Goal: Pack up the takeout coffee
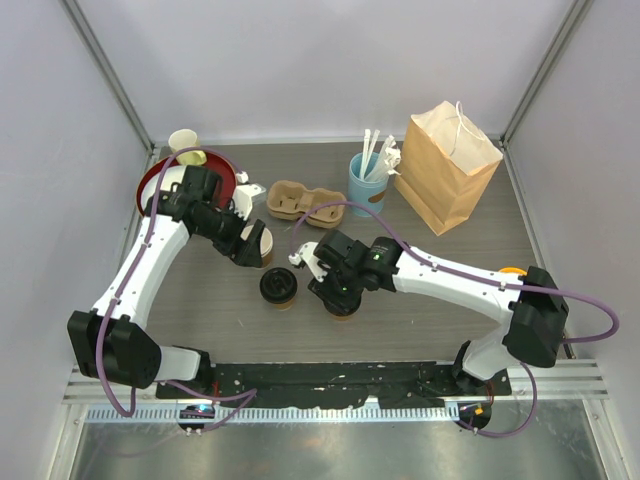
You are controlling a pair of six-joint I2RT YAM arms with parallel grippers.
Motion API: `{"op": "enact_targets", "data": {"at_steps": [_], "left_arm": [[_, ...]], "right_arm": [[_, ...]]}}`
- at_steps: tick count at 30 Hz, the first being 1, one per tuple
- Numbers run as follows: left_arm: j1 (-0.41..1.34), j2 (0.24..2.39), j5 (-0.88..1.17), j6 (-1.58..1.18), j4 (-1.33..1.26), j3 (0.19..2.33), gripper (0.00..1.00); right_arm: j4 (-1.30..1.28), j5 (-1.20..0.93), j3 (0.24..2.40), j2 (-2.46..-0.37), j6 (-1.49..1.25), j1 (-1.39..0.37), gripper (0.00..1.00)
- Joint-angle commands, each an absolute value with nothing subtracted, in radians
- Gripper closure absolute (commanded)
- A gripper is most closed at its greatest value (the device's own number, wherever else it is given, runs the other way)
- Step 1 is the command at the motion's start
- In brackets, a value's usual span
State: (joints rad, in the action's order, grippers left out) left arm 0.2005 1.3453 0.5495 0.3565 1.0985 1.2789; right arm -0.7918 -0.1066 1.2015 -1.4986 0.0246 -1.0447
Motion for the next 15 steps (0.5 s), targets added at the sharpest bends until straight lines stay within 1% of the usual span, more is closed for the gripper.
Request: {"op": "enact_targets", "data": {"at_steps": [1,5,7,10,15], "left_arm": [[0.195,1.322,0.557,0.373,1.112,1.310,0.23],[0.195,1.322,0.560,0.374,1.115,1.312,0.23],[0.195,1.324,0.563,0.374,1.114,1.313,0.23],[0.195,1.328,0.574,0.374,1.121,1.325,0.23],[0.195,1.321,0.595,0.390,1.141,1.358,0.23]], "right_arm": [[-0.770,-0.115,1.206,-1.451,0.018,-1.043,0.57],[-0.770,-0.115,1.221,-1.444,0.015,-1.042,0.53],[-0.770,-0.124,1.242,-1.436,0.015,-1.043,0.48],[-0.788,-0.141,1.285,-1.427,0.018,-1.043,0.45],[-0.781,-0.127,1.307,-1.387,0.003,-1.039,0.44]]}}
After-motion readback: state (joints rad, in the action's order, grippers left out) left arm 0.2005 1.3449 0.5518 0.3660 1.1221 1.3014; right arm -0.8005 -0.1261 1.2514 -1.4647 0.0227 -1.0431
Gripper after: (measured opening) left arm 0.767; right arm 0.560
